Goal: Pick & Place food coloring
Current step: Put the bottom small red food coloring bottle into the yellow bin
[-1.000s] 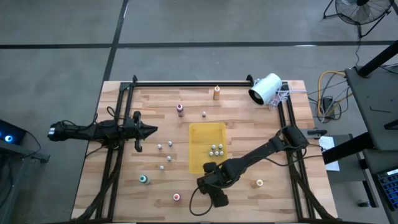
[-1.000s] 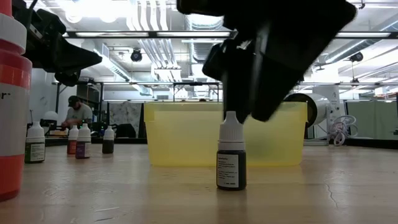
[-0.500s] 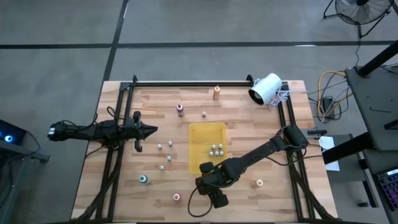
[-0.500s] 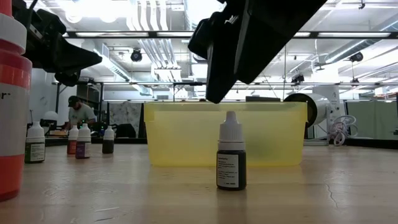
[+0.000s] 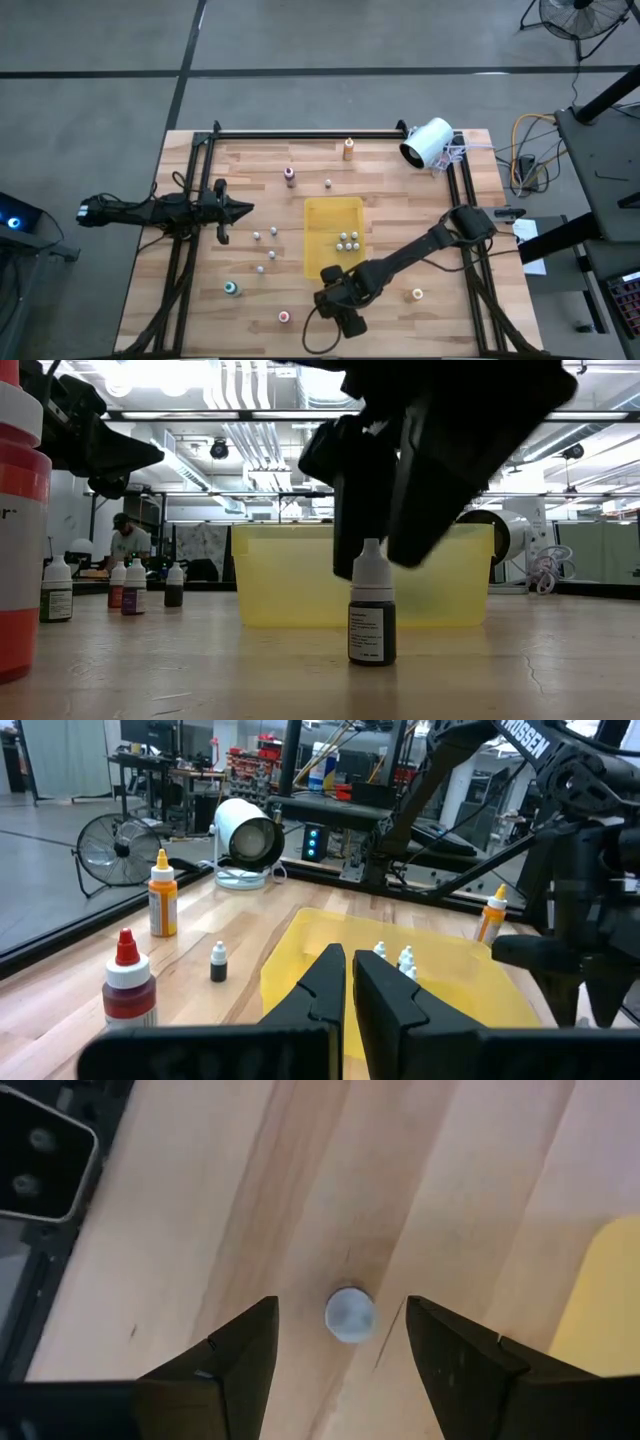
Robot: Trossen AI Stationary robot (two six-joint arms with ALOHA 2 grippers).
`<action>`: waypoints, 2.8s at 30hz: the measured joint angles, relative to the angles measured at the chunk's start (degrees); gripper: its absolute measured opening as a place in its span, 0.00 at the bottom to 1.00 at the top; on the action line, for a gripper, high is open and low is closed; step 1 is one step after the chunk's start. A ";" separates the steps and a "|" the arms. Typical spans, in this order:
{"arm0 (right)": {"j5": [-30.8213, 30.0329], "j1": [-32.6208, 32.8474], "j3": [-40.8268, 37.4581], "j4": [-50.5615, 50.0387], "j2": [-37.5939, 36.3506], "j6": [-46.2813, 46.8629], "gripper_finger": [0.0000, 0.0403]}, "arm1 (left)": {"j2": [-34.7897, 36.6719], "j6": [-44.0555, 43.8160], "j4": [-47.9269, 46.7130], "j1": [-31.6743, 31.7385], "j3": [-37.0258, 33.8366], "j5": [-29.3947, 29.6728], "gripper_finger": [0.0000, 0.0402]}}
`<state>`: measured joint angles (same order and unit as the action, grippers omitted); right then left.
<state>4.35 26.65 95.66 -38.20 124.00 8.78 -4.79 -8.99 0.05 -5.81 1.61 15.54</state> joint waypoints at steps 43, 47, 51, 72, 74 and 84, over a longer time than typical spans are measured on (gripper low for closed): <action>-2.14 0.86 -1.79 3.94 0.70 0.70 0.29 | -0.05 0.02 0.02 0.00 -0.02 -0.01 0.00; -2.14 0.86 -1.79 3.94 0.70 0.68 0.22 | -0.05 0.02 0.02 0.00 -0.02 -0.01 0.00; -2.13 0.86 -1.78 3.98 0.69 0.64 0.15 | -0.05 0.00 0.02 0.00 -0.02 -0.01 0.00; -12.86 0.45 12.85 -17.68 -6.03 -3.48 0.14 | -0.12 0.02 0.17 0.00 -0.04 -0.01 0.00; -13.80 0.25 12.81 -19.31 -6.71 -3.35 0.14 | -0.16 0.01 0.24 0.00 -0.07 -0.01 0.00; -17.96 -0.67 0.84 -16.77 -15.74 1.15 0.14 | -0.32 0.00 0.35 -0.02 -0.09 0.01 0.00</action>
<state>-13.61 25.98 96.50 -54.98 108.27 9.93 -5.10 -8.99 0.40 -5.82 1.52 15.55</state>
